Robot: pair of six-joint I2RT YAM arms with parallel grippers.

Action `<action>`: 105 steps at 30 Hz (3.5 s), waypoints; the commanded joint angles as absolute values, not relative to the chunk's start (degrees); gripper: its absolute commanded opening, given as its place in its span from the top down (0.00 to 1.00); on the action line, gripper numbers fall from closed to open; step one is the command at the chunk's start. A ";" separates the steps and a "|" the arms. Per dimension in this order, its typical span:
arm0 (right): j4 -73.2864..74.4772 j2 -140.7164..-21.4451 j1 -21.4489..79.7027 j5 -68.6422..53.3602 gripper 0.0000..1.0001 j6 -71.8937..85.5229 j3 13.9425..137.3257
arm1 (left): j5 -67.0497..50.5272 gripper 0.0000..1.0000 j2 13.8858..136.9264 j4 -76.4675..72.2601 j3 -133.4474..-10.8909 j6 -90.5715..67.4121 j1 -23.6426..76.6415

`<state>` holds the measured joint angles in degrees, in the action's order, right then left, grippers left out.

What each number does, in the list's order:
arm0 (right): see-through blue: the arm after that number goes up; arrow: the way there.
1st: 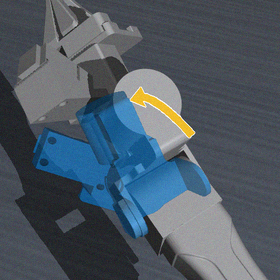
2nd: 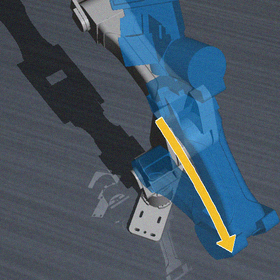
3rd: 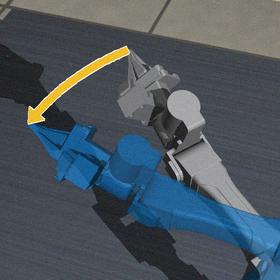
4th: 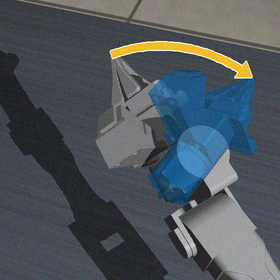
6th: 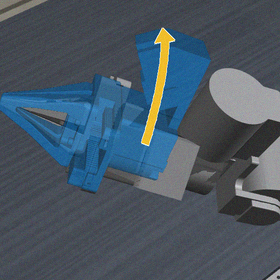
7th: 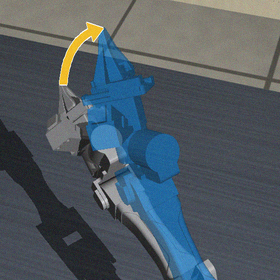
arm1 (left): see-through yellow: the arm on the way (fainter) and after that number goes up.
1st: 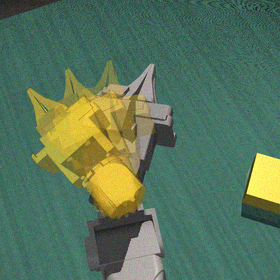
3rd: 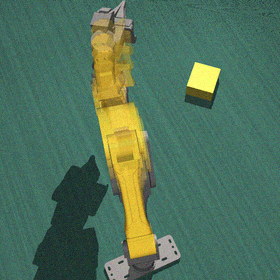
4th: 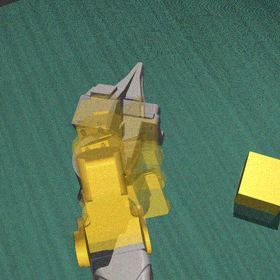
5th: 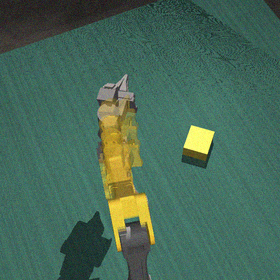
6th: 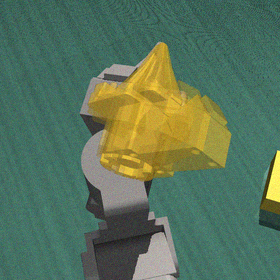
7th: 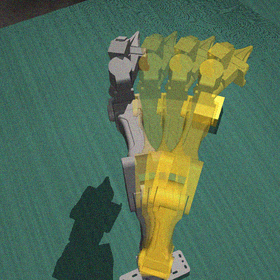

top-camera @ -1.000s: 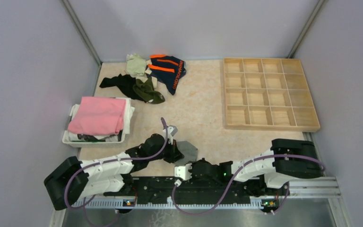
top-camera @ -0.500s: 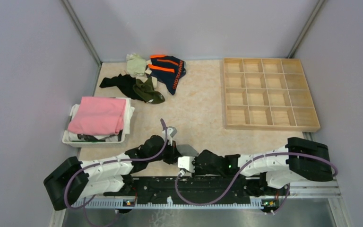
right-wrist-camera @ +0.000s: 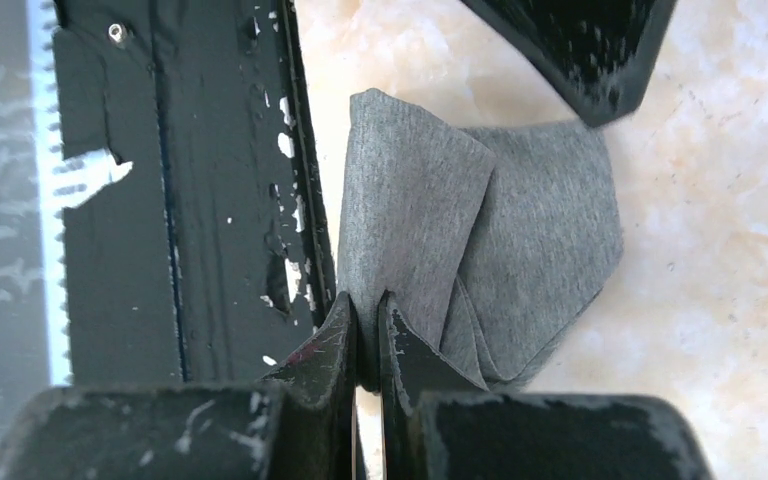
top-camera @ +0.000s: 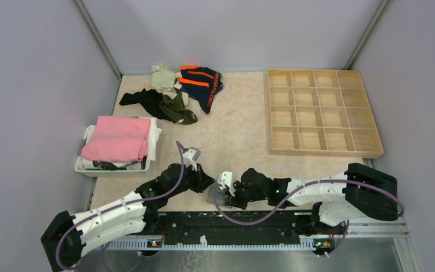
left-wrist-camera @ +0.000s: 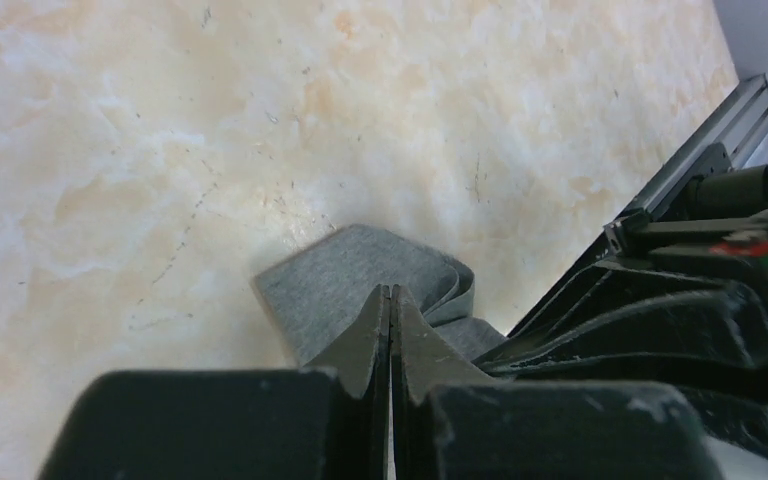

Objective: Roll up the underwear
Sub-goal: Roll the underwear to the center of the board, then pick up the underwear from the center of the board.

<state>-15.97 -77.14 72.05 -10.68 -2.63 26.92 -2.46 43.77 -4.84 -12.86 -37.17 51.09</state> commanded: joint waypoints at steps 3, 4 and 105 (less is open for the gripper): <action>-21.60 -79.17 66.38 -20.09 1.00 10.43 26.97 | 1.55 1.00 38.27 -1.53 -14.20 -36.11 50.98; -21.56 -80.07 65.43 -21.38 1.00 11.61 27.24 | 1.48 1.00 38.04 -1.42 -14.09 -36.02 50.98; -0.10 -78.81 41.84 -28.14 0.17 12.37 38.83 | -9.27 1.00 73.93 -24.81 -19.86 -30.33 50.98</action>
<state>0.14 -74.39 42.44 -19.18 16.38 33.98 -9.19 73.14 -23.57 -18.59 -31.35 51.09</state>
